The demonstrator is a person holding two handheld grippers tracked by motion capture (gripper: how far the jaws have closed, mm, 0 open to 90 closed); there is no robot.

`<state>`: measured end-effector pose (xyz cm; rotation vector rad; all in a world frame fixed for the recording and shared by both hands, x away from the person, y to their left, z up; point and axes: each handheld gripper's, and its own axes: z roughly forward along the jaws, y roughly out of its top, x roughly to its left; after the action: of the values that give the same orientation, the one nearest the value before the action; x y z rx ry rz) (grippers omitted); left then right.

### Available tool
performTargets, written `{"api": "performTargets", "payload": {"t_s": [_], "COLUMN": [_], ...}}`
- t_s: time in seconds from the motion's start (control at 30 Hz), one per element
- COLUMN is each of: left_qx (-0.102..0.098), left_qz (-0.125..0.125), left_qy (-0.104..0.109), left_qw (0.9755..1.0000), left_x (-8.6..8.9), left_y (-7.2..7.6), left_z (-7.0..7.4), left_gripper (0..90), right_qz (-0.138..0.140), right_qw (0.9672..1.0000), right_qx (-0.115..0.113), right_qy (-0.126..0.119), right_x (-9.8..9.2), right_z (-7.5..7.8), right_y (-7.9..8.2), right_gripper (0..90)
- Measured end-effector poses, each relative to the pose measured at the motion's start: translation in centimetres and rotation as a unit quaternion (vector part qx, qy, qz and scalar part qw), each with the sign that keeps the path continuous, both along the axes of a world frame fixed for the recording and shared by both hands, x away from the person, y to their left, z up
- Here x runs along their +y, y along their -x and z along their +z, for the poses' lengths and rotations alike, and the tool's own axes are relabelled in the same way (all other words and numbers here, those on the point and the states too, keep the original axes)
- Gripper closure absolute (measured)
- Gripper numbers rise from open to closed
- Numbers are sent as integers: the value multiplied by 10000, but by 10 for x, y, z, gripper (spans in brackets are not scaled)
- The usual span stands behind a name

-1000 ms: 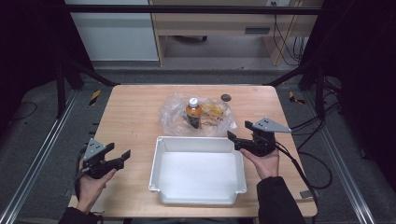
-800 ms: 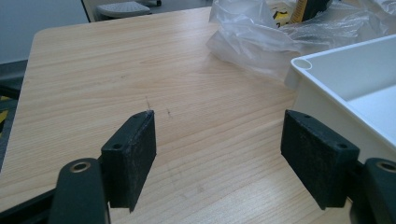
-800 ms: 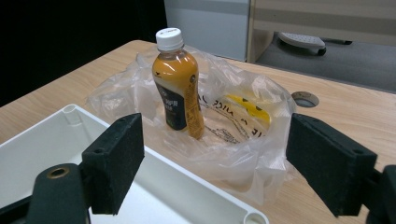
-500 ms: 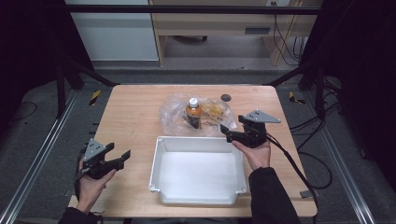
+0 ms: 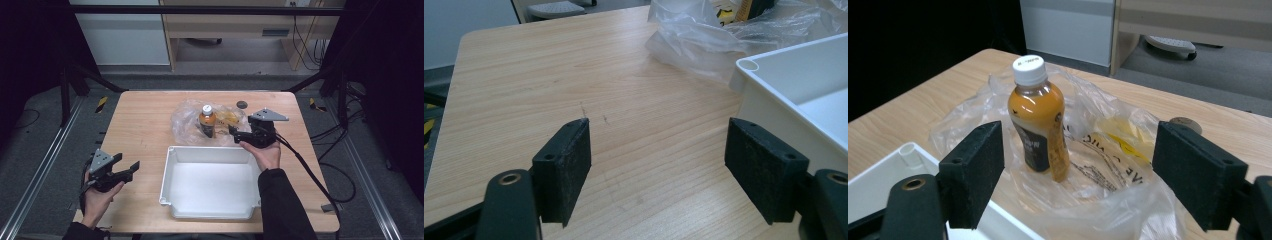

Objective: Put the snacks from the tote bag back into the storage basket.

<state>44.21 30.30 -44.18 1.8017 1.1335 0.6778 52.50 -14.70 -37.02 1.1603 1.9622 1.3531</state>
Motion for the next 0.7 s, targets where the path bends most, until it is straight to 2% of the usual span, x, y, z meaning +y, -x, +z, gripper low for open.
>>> {"api": "performTargets", "payload": {"t_s": [0.17, 0.37, 0.53, 0.7], "left_qx": [2, -7, -4, 2], "left_qz": [1, -11, -12, -26], "left_qy": [-4, -5, -8, -19], "left_qw": [10000, 10000, 10000, 10000], "left_x": [0, 0, 0, -1], "left_y": [0, 0, 0, 0], "left_z": [0, 0, 0, 0], "left_gripper": [265, 265, 265, 265], "right_qz": [-25, 7, 42, 38], "right_qw": [9999, 9999, 9997, 9999], "right_qx": [-27, -46, -29, 10], "right_qy": [119, 121, 221, 168], "right_x": [9, 19, 26, 28], "right_z": [1, 0, -2, -4], "right_y": [-7, -13, -17, -21], "right_gripper": [217, 224, 223, 223]}}
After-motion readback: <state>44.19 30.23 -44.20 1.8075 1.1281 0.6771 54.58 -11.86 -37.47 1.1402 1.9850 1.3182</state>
